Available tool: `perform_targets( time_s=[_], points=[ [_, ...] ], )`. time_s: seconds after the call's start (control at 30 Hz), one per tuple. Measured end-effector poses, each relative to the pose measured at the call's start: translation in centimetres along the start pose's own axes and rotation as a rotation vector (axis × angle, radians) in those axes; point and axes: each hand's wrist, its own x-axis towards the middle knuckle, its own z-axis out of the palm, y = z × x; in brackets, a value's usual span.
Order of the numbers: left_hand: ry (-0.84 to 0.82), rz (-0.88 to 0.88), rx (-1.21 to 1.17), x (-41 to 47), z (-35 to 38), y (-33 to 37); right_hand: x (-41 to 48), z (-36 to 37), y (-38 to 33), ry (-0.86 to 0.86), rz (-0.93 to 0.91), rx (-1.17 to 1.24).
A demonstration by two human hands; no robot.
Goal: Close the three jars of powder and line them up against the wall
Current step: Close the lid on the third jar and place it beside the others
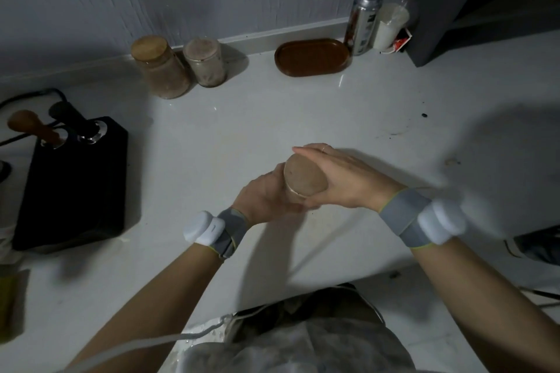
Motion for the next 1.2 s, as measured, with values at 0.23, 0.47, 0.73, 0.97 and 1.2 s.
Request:
perform_targets(
  time_s=[0.23, 0.47, 0.73, 0.97, 1.2],
  points=[
    [0.152, 0.061, -0.322, 0.3, 2.1, -0.4, -0.1, 0.0, -0.7, 0.054, 0.046, -0.14],
    [0.154, 0.089, -0.353, 0.1, 1.9, -0.3, -0.6, 1.3, -1.9, 0.223, 0.244, -0.226],
    [0.129, 0.074, -0.321, -0.1, 1.5, -0.3, -0.5, 1.5, -1.1, 0.123, 0.063, -0.083],
    [0.094, 0.081, -0.277, -0.2, 1.2, -0.2, -0.1, 1.5, -1.7, 0.09, 0.138, 0.011],
    [0.117, 0.062, -0.316, -0.3, 1.2, 0.1, -0.1, 0.7, -2.1, 0.183, 0.199, -0.089]
  ],
)
